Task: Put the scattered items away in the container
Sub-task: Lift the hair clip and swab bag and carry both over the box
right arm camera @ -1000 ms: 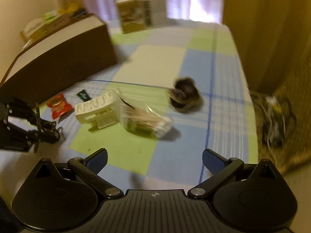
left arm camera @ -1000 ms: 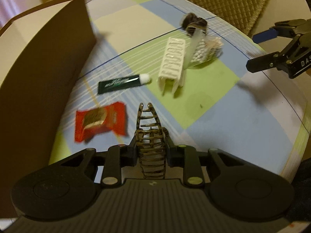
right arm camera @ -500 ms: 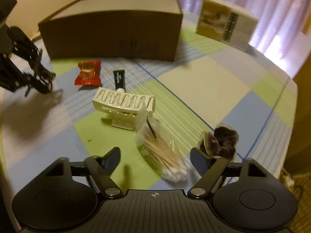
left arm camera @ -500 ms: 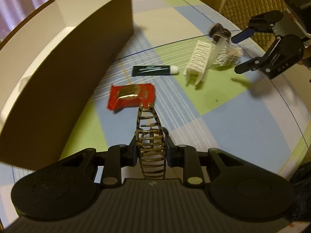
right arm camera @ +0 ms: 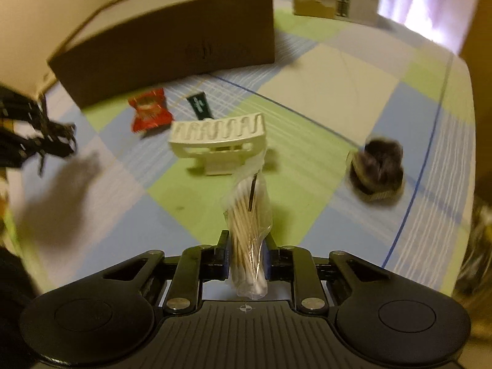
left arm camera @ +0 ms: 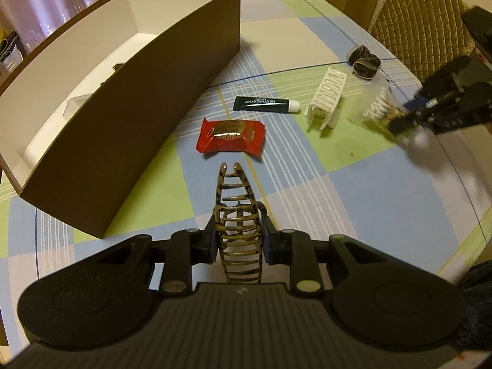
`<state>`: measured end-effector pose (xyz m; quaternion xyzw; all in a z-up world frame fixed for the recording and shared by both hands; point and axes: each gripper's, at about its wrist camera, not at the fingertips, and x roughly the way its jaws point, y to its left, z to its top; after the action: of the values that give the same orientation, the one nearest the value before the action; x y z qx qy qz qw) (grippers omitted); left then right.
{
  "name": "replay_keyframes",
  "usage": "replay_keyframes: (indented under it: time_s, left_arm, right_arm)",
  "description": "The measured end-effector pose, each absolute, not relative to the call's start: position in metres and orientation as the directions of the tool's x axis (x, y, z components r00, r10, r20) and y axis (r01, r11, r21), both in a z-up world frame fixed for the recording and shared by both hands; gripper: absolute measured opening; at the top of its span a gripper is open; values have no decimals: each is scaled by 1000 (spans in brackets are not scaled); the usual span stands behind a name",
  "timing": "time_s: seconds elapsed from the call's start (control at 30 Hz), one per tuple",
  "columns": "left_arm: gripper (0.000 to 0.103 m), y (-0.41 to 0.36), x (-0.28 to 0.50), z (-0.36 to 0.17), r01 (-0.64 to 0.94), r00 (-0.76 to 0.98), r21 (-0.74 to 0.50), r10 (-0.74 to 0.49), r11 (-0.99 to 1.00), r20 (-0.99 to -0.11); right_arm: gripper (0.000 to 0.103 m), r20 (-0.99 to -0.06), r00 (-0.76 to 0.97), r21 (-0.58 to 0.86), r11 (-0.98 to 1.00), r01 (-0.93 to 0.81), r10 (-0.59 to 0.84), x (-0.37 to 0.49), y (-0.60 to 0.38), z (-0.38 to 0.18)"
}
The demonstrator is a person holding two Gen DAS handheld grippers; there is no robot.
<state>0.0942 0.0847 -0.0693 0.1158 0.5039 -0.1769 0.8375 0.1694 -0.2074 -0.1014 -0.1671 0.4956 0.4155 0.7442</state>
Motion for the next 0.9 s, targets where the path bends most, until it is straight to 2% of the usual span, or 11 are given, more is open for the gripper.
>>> replay_keyframes:
  time_s: [0.33, 0.9]
  left_arm:
    - [22, 82, 94, -32, 425, 489, 18, -213, 905, -846]
    - [22, 111, 122, 34, 402, 621, 96, -195, 911, -759]
  right_arm:
    - [16, -794, 184, 266, 604, -751, 579, 140, -189, -38]
    - [16, -714, 181, 221, 463, -858, 676, 152, -111, 14]
